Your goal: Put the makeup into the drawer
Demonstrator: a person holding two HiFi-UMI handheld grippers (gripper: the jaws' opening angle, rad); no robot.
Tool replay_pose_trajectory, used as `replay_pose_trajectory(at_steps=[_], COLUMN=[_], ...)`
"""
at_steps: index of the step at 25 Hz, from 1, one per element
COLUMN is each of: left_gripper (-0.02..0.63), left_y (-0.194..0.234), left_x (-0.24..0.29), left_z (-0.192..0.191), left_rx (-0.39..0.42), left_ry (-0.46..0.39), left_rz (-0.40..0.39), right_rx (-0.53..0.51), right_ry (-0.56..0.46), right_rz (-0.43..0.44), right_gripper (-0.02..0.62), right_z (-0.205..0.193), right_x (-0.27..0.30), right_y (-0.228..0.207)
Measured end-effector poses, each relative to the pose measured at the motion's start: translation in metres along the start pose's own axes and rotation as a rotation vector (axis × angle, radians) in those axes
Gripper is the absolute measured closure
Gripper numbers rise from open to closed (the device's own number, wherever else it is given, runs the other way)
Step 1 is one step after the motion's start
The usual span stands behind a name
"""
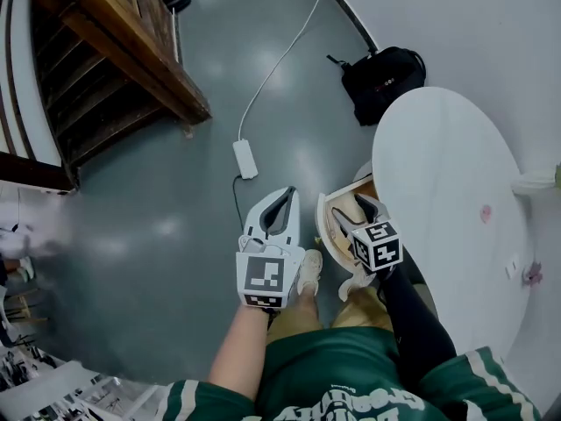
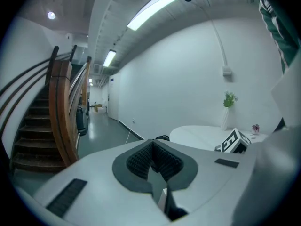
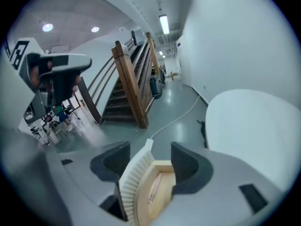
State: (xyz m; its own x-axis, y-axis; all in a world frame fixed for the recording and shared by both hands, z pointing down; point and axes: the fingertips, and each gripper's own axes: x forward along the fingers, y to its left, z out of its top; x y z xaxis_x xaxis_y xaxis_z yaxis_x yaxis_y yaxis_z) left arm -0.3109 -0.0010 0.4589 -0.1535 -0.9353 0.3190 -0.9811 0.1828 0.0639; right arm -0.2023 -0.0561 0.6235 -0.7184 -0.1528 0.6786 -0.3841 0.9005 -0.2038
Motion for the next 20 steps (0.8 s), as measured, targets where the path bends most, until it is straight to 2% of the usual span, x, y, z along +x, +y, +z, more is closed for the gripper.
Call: replay_pose_trajectory(at_steps=[9, 20], left_gripper=[0.606, 0.606], left_y=[-0.007, -0.022], left_x=[0.006, 0.000], left_z=[0.081, 0.170], left_rx=[0.050, 0.106], left_ry=[-0.099, -0.215], left_rz=[-0.041, -0.067], right_rx=[-0.040, -0.106], right_ry=[-0.370, -0.711], right_rz=[-0.124, -0.188], right_gripper=[0.303, 0.308], right_z=[0.146, 0.257], right_x=[-0.101, -0.219], right_y=[-0.012, -0.004])
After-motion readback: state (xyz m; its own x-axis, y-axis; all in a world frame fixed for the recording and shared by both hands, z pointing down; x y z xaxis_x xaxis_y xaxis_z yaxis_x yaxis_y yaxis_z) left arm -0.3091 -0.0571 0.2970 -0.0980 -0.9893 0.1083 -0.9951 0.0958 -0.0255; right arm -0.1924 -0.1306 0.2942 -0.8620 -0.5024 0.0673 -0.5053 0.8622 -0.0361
